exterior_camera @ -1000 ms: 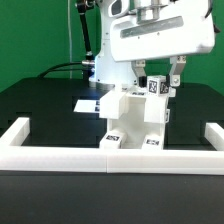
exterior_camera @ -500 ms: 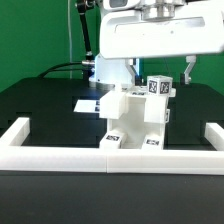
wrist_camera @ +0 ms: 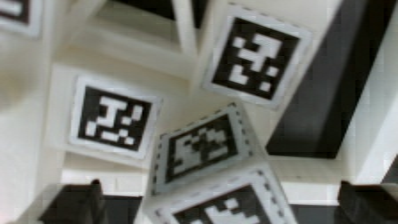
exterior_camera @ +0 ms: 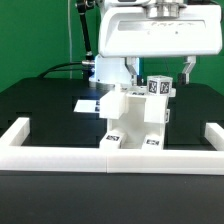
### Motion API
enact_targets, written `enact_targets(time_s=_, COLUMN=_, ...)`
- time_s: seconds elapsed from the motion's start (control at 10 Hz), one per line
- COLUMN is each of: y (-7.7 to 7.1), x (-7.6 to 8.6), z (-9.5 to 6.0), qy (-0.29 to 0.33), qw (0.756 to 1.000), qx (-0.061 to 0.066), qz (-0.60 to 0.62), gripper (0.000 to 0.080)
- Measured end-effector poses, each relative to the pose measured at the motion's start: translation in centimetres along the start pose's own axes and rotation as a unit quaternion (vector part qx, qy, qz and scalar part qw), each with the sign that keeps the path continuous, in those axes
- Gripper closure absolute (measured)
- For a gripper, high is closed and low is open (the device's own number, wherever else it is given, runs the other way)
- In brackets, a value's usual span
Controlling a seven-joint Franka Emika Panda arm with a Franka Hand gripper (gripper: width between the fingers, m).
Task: Assemble chair
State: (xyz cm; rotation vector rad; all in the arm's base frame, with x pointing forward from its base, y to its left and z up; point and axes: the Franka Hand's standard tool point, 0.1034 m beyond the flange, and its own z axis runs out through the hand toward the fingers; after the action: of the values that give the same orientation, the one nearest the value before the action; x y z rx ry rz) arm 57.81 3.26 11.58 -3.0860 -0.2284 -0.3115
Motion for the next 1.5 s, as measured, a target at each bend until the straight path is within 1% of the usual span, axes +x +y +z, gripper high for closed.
enact_targets(time_s=0.2, y=0.05, x=-0.01, z=0.01, qy=-0.001, qw=0.998, qx=-0.003, qz=-0.056, gripper=0.0151)
enact_targets(time_s=0.3, y=0.06, x=-0.05, z=0.07, qy=-0.002, qw=0.999, qx=-0.003, qz=-0.046, gripper=0.0272)
enact_targets(time_s=0.4, y=0.06, x=-0.06, z=0.09, qy=-0.002, qw=0.999, qx=-0.003, qz=-0.046, gripper=0.0427)
enact_targets(time_s=0.5, y=0.06, x=-0.07, z=0.10, qy=-0.002, qw=0.999, qx=-0.003, qz=-0.042, gripper=0.0427)
enact_targets(time_s=0.6, y=0.07, x=-0.07, z=0.10, qy=-0.002, qw=0.999, qx=-0.003, qz=-0.032, gripper=0.0512)
enact_targets(time_s=0.7, y=0.07, x=-0.07, z=0.10, qy=-0.002, qw=0.999, qx=-0.003, qz=-0.032, gripper=0.0512)
enact_targets(time_s=0.8, y=0.05, x=-0.06, z=0.10, qy=-0.002, qw=1.000, qx=-0.002, qz=-0.008, gripper=0.0512)
enact_targets(time_s=1.1, y=0.20, x=-0.01, z=0.10, qy=-0.001, qw=0.994, qx=-0.002, qz=0.110, gripper=0.0512)
enact_targets(time_s=1.4, y=0.28, x=-0.05, z=0.12, qy=0.002, qw=0.973, qx=0.003, qz=0.230, gripper=0.0512)
enact_targets(time_s=1.5, y=0.28, x=-0.08, z=0.14, qy=0.002, qw=0.961, qx=0.005, qz=0.277, gripper=0.0511)
